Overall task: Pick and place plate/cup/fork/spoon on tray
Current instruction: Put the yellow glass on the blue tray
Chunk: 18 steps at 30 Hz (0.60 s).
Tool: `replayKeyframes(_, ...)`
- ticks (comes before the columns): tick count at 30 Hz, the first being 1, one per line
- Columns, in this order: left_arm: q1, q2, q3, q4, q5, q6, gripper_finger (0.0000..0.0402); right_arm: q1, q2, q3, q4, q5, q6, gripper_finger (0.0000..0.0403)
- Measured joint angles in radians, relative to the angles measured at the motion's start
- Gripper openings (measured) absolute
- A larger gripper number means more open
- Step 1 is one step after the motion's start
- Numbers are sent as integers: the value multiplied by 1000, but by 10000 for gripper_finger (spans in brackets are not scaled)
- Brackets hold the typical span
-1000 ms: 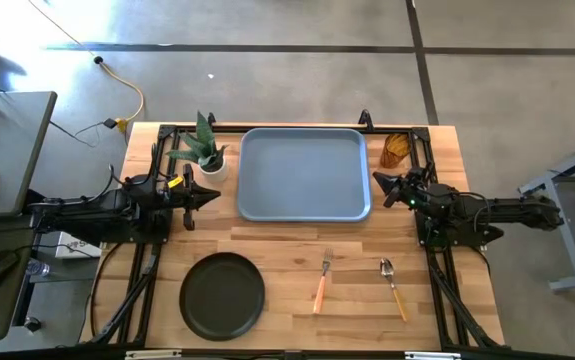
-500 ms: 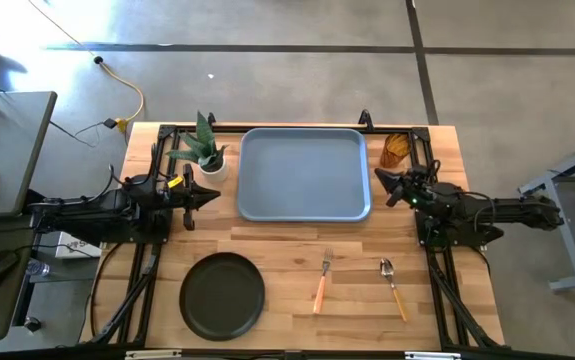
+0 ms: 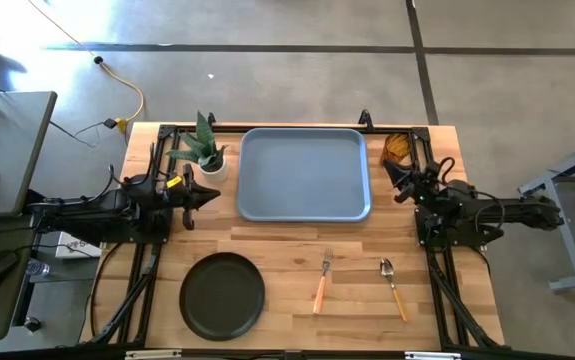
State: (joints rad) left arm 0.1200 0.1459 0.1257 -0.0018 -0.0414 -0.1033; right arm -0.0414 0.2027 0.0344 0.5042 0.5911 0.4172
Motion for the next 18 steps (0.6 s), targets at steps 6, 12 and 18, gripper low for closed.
replayKeyframes(6, 0, 0, 0, 21, 0, -96, 3, 0, 2, 145, -167, 0, -77, 0)
replayKeyframes(12, 0, 0, 0, 27, 0, -185, 3, 0, 22, 351, -494, 14, -53, 0)
replayKeyframes(18, 0, 0, 0, 27, 0, -209, 3, 0, 113, 563, -829, 82, -7, 0)
